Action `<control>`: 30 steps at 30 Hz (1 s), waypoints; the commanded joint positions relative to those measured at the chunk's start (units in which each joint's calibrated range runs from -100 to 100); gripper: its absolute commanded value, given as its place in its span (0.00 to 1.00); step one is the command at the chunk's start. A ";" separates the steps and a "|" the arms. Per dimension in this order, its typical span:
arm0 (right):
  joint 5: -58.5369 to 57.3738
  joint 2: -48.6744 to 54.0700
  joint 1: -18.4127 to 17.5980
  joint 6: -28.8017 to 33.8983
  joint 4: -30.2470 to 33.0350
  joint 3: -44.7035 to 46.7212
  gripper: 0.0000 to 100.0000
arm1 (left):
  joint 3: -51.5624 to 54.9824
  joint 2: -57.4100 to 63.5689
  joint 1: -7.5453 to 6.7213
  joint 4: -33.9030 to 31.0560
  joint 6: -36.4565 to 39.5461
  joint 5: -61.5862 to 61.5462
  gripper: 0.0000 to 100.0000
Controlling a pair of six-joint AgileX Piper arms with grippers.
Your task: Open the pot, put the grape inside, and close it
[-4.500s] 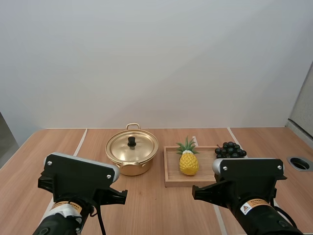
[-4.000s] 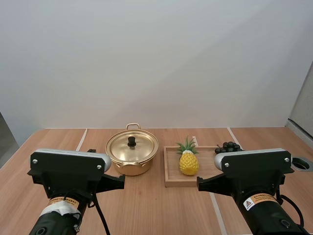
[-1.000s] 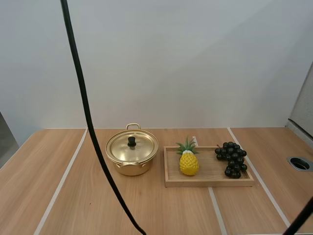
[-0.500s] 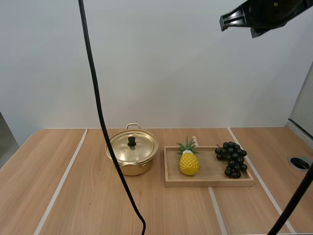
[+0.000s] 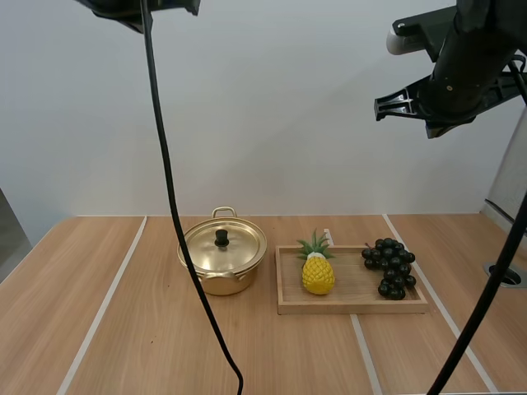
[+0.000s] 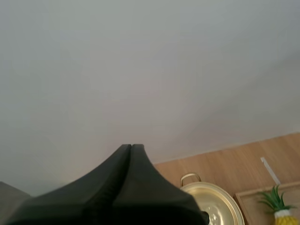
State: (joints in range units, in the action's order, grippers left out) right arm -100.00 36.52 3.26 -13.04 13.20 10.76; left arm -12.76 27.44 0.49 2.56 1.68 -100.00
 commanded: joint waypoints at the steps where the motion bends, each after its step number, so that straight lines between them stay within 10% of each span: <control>1: 0.00 -0.21 0.47 0.94 -0.09 1.14 0.00 | 4.66 -0.97 0.02 0.60 -0.23 0.00 0.00; 30: 0.00 -3.05 3.03 1.60 3.59 13.54 0.00 | 22.30 -3.91 0.02 4.11 -2.12 0.00 0.01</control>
State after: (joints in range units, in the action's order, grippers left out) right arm -99.87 33.05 6.10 -11.74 14.61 24.20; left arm 9.43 23.44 0.49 5.52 -0.59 -100.00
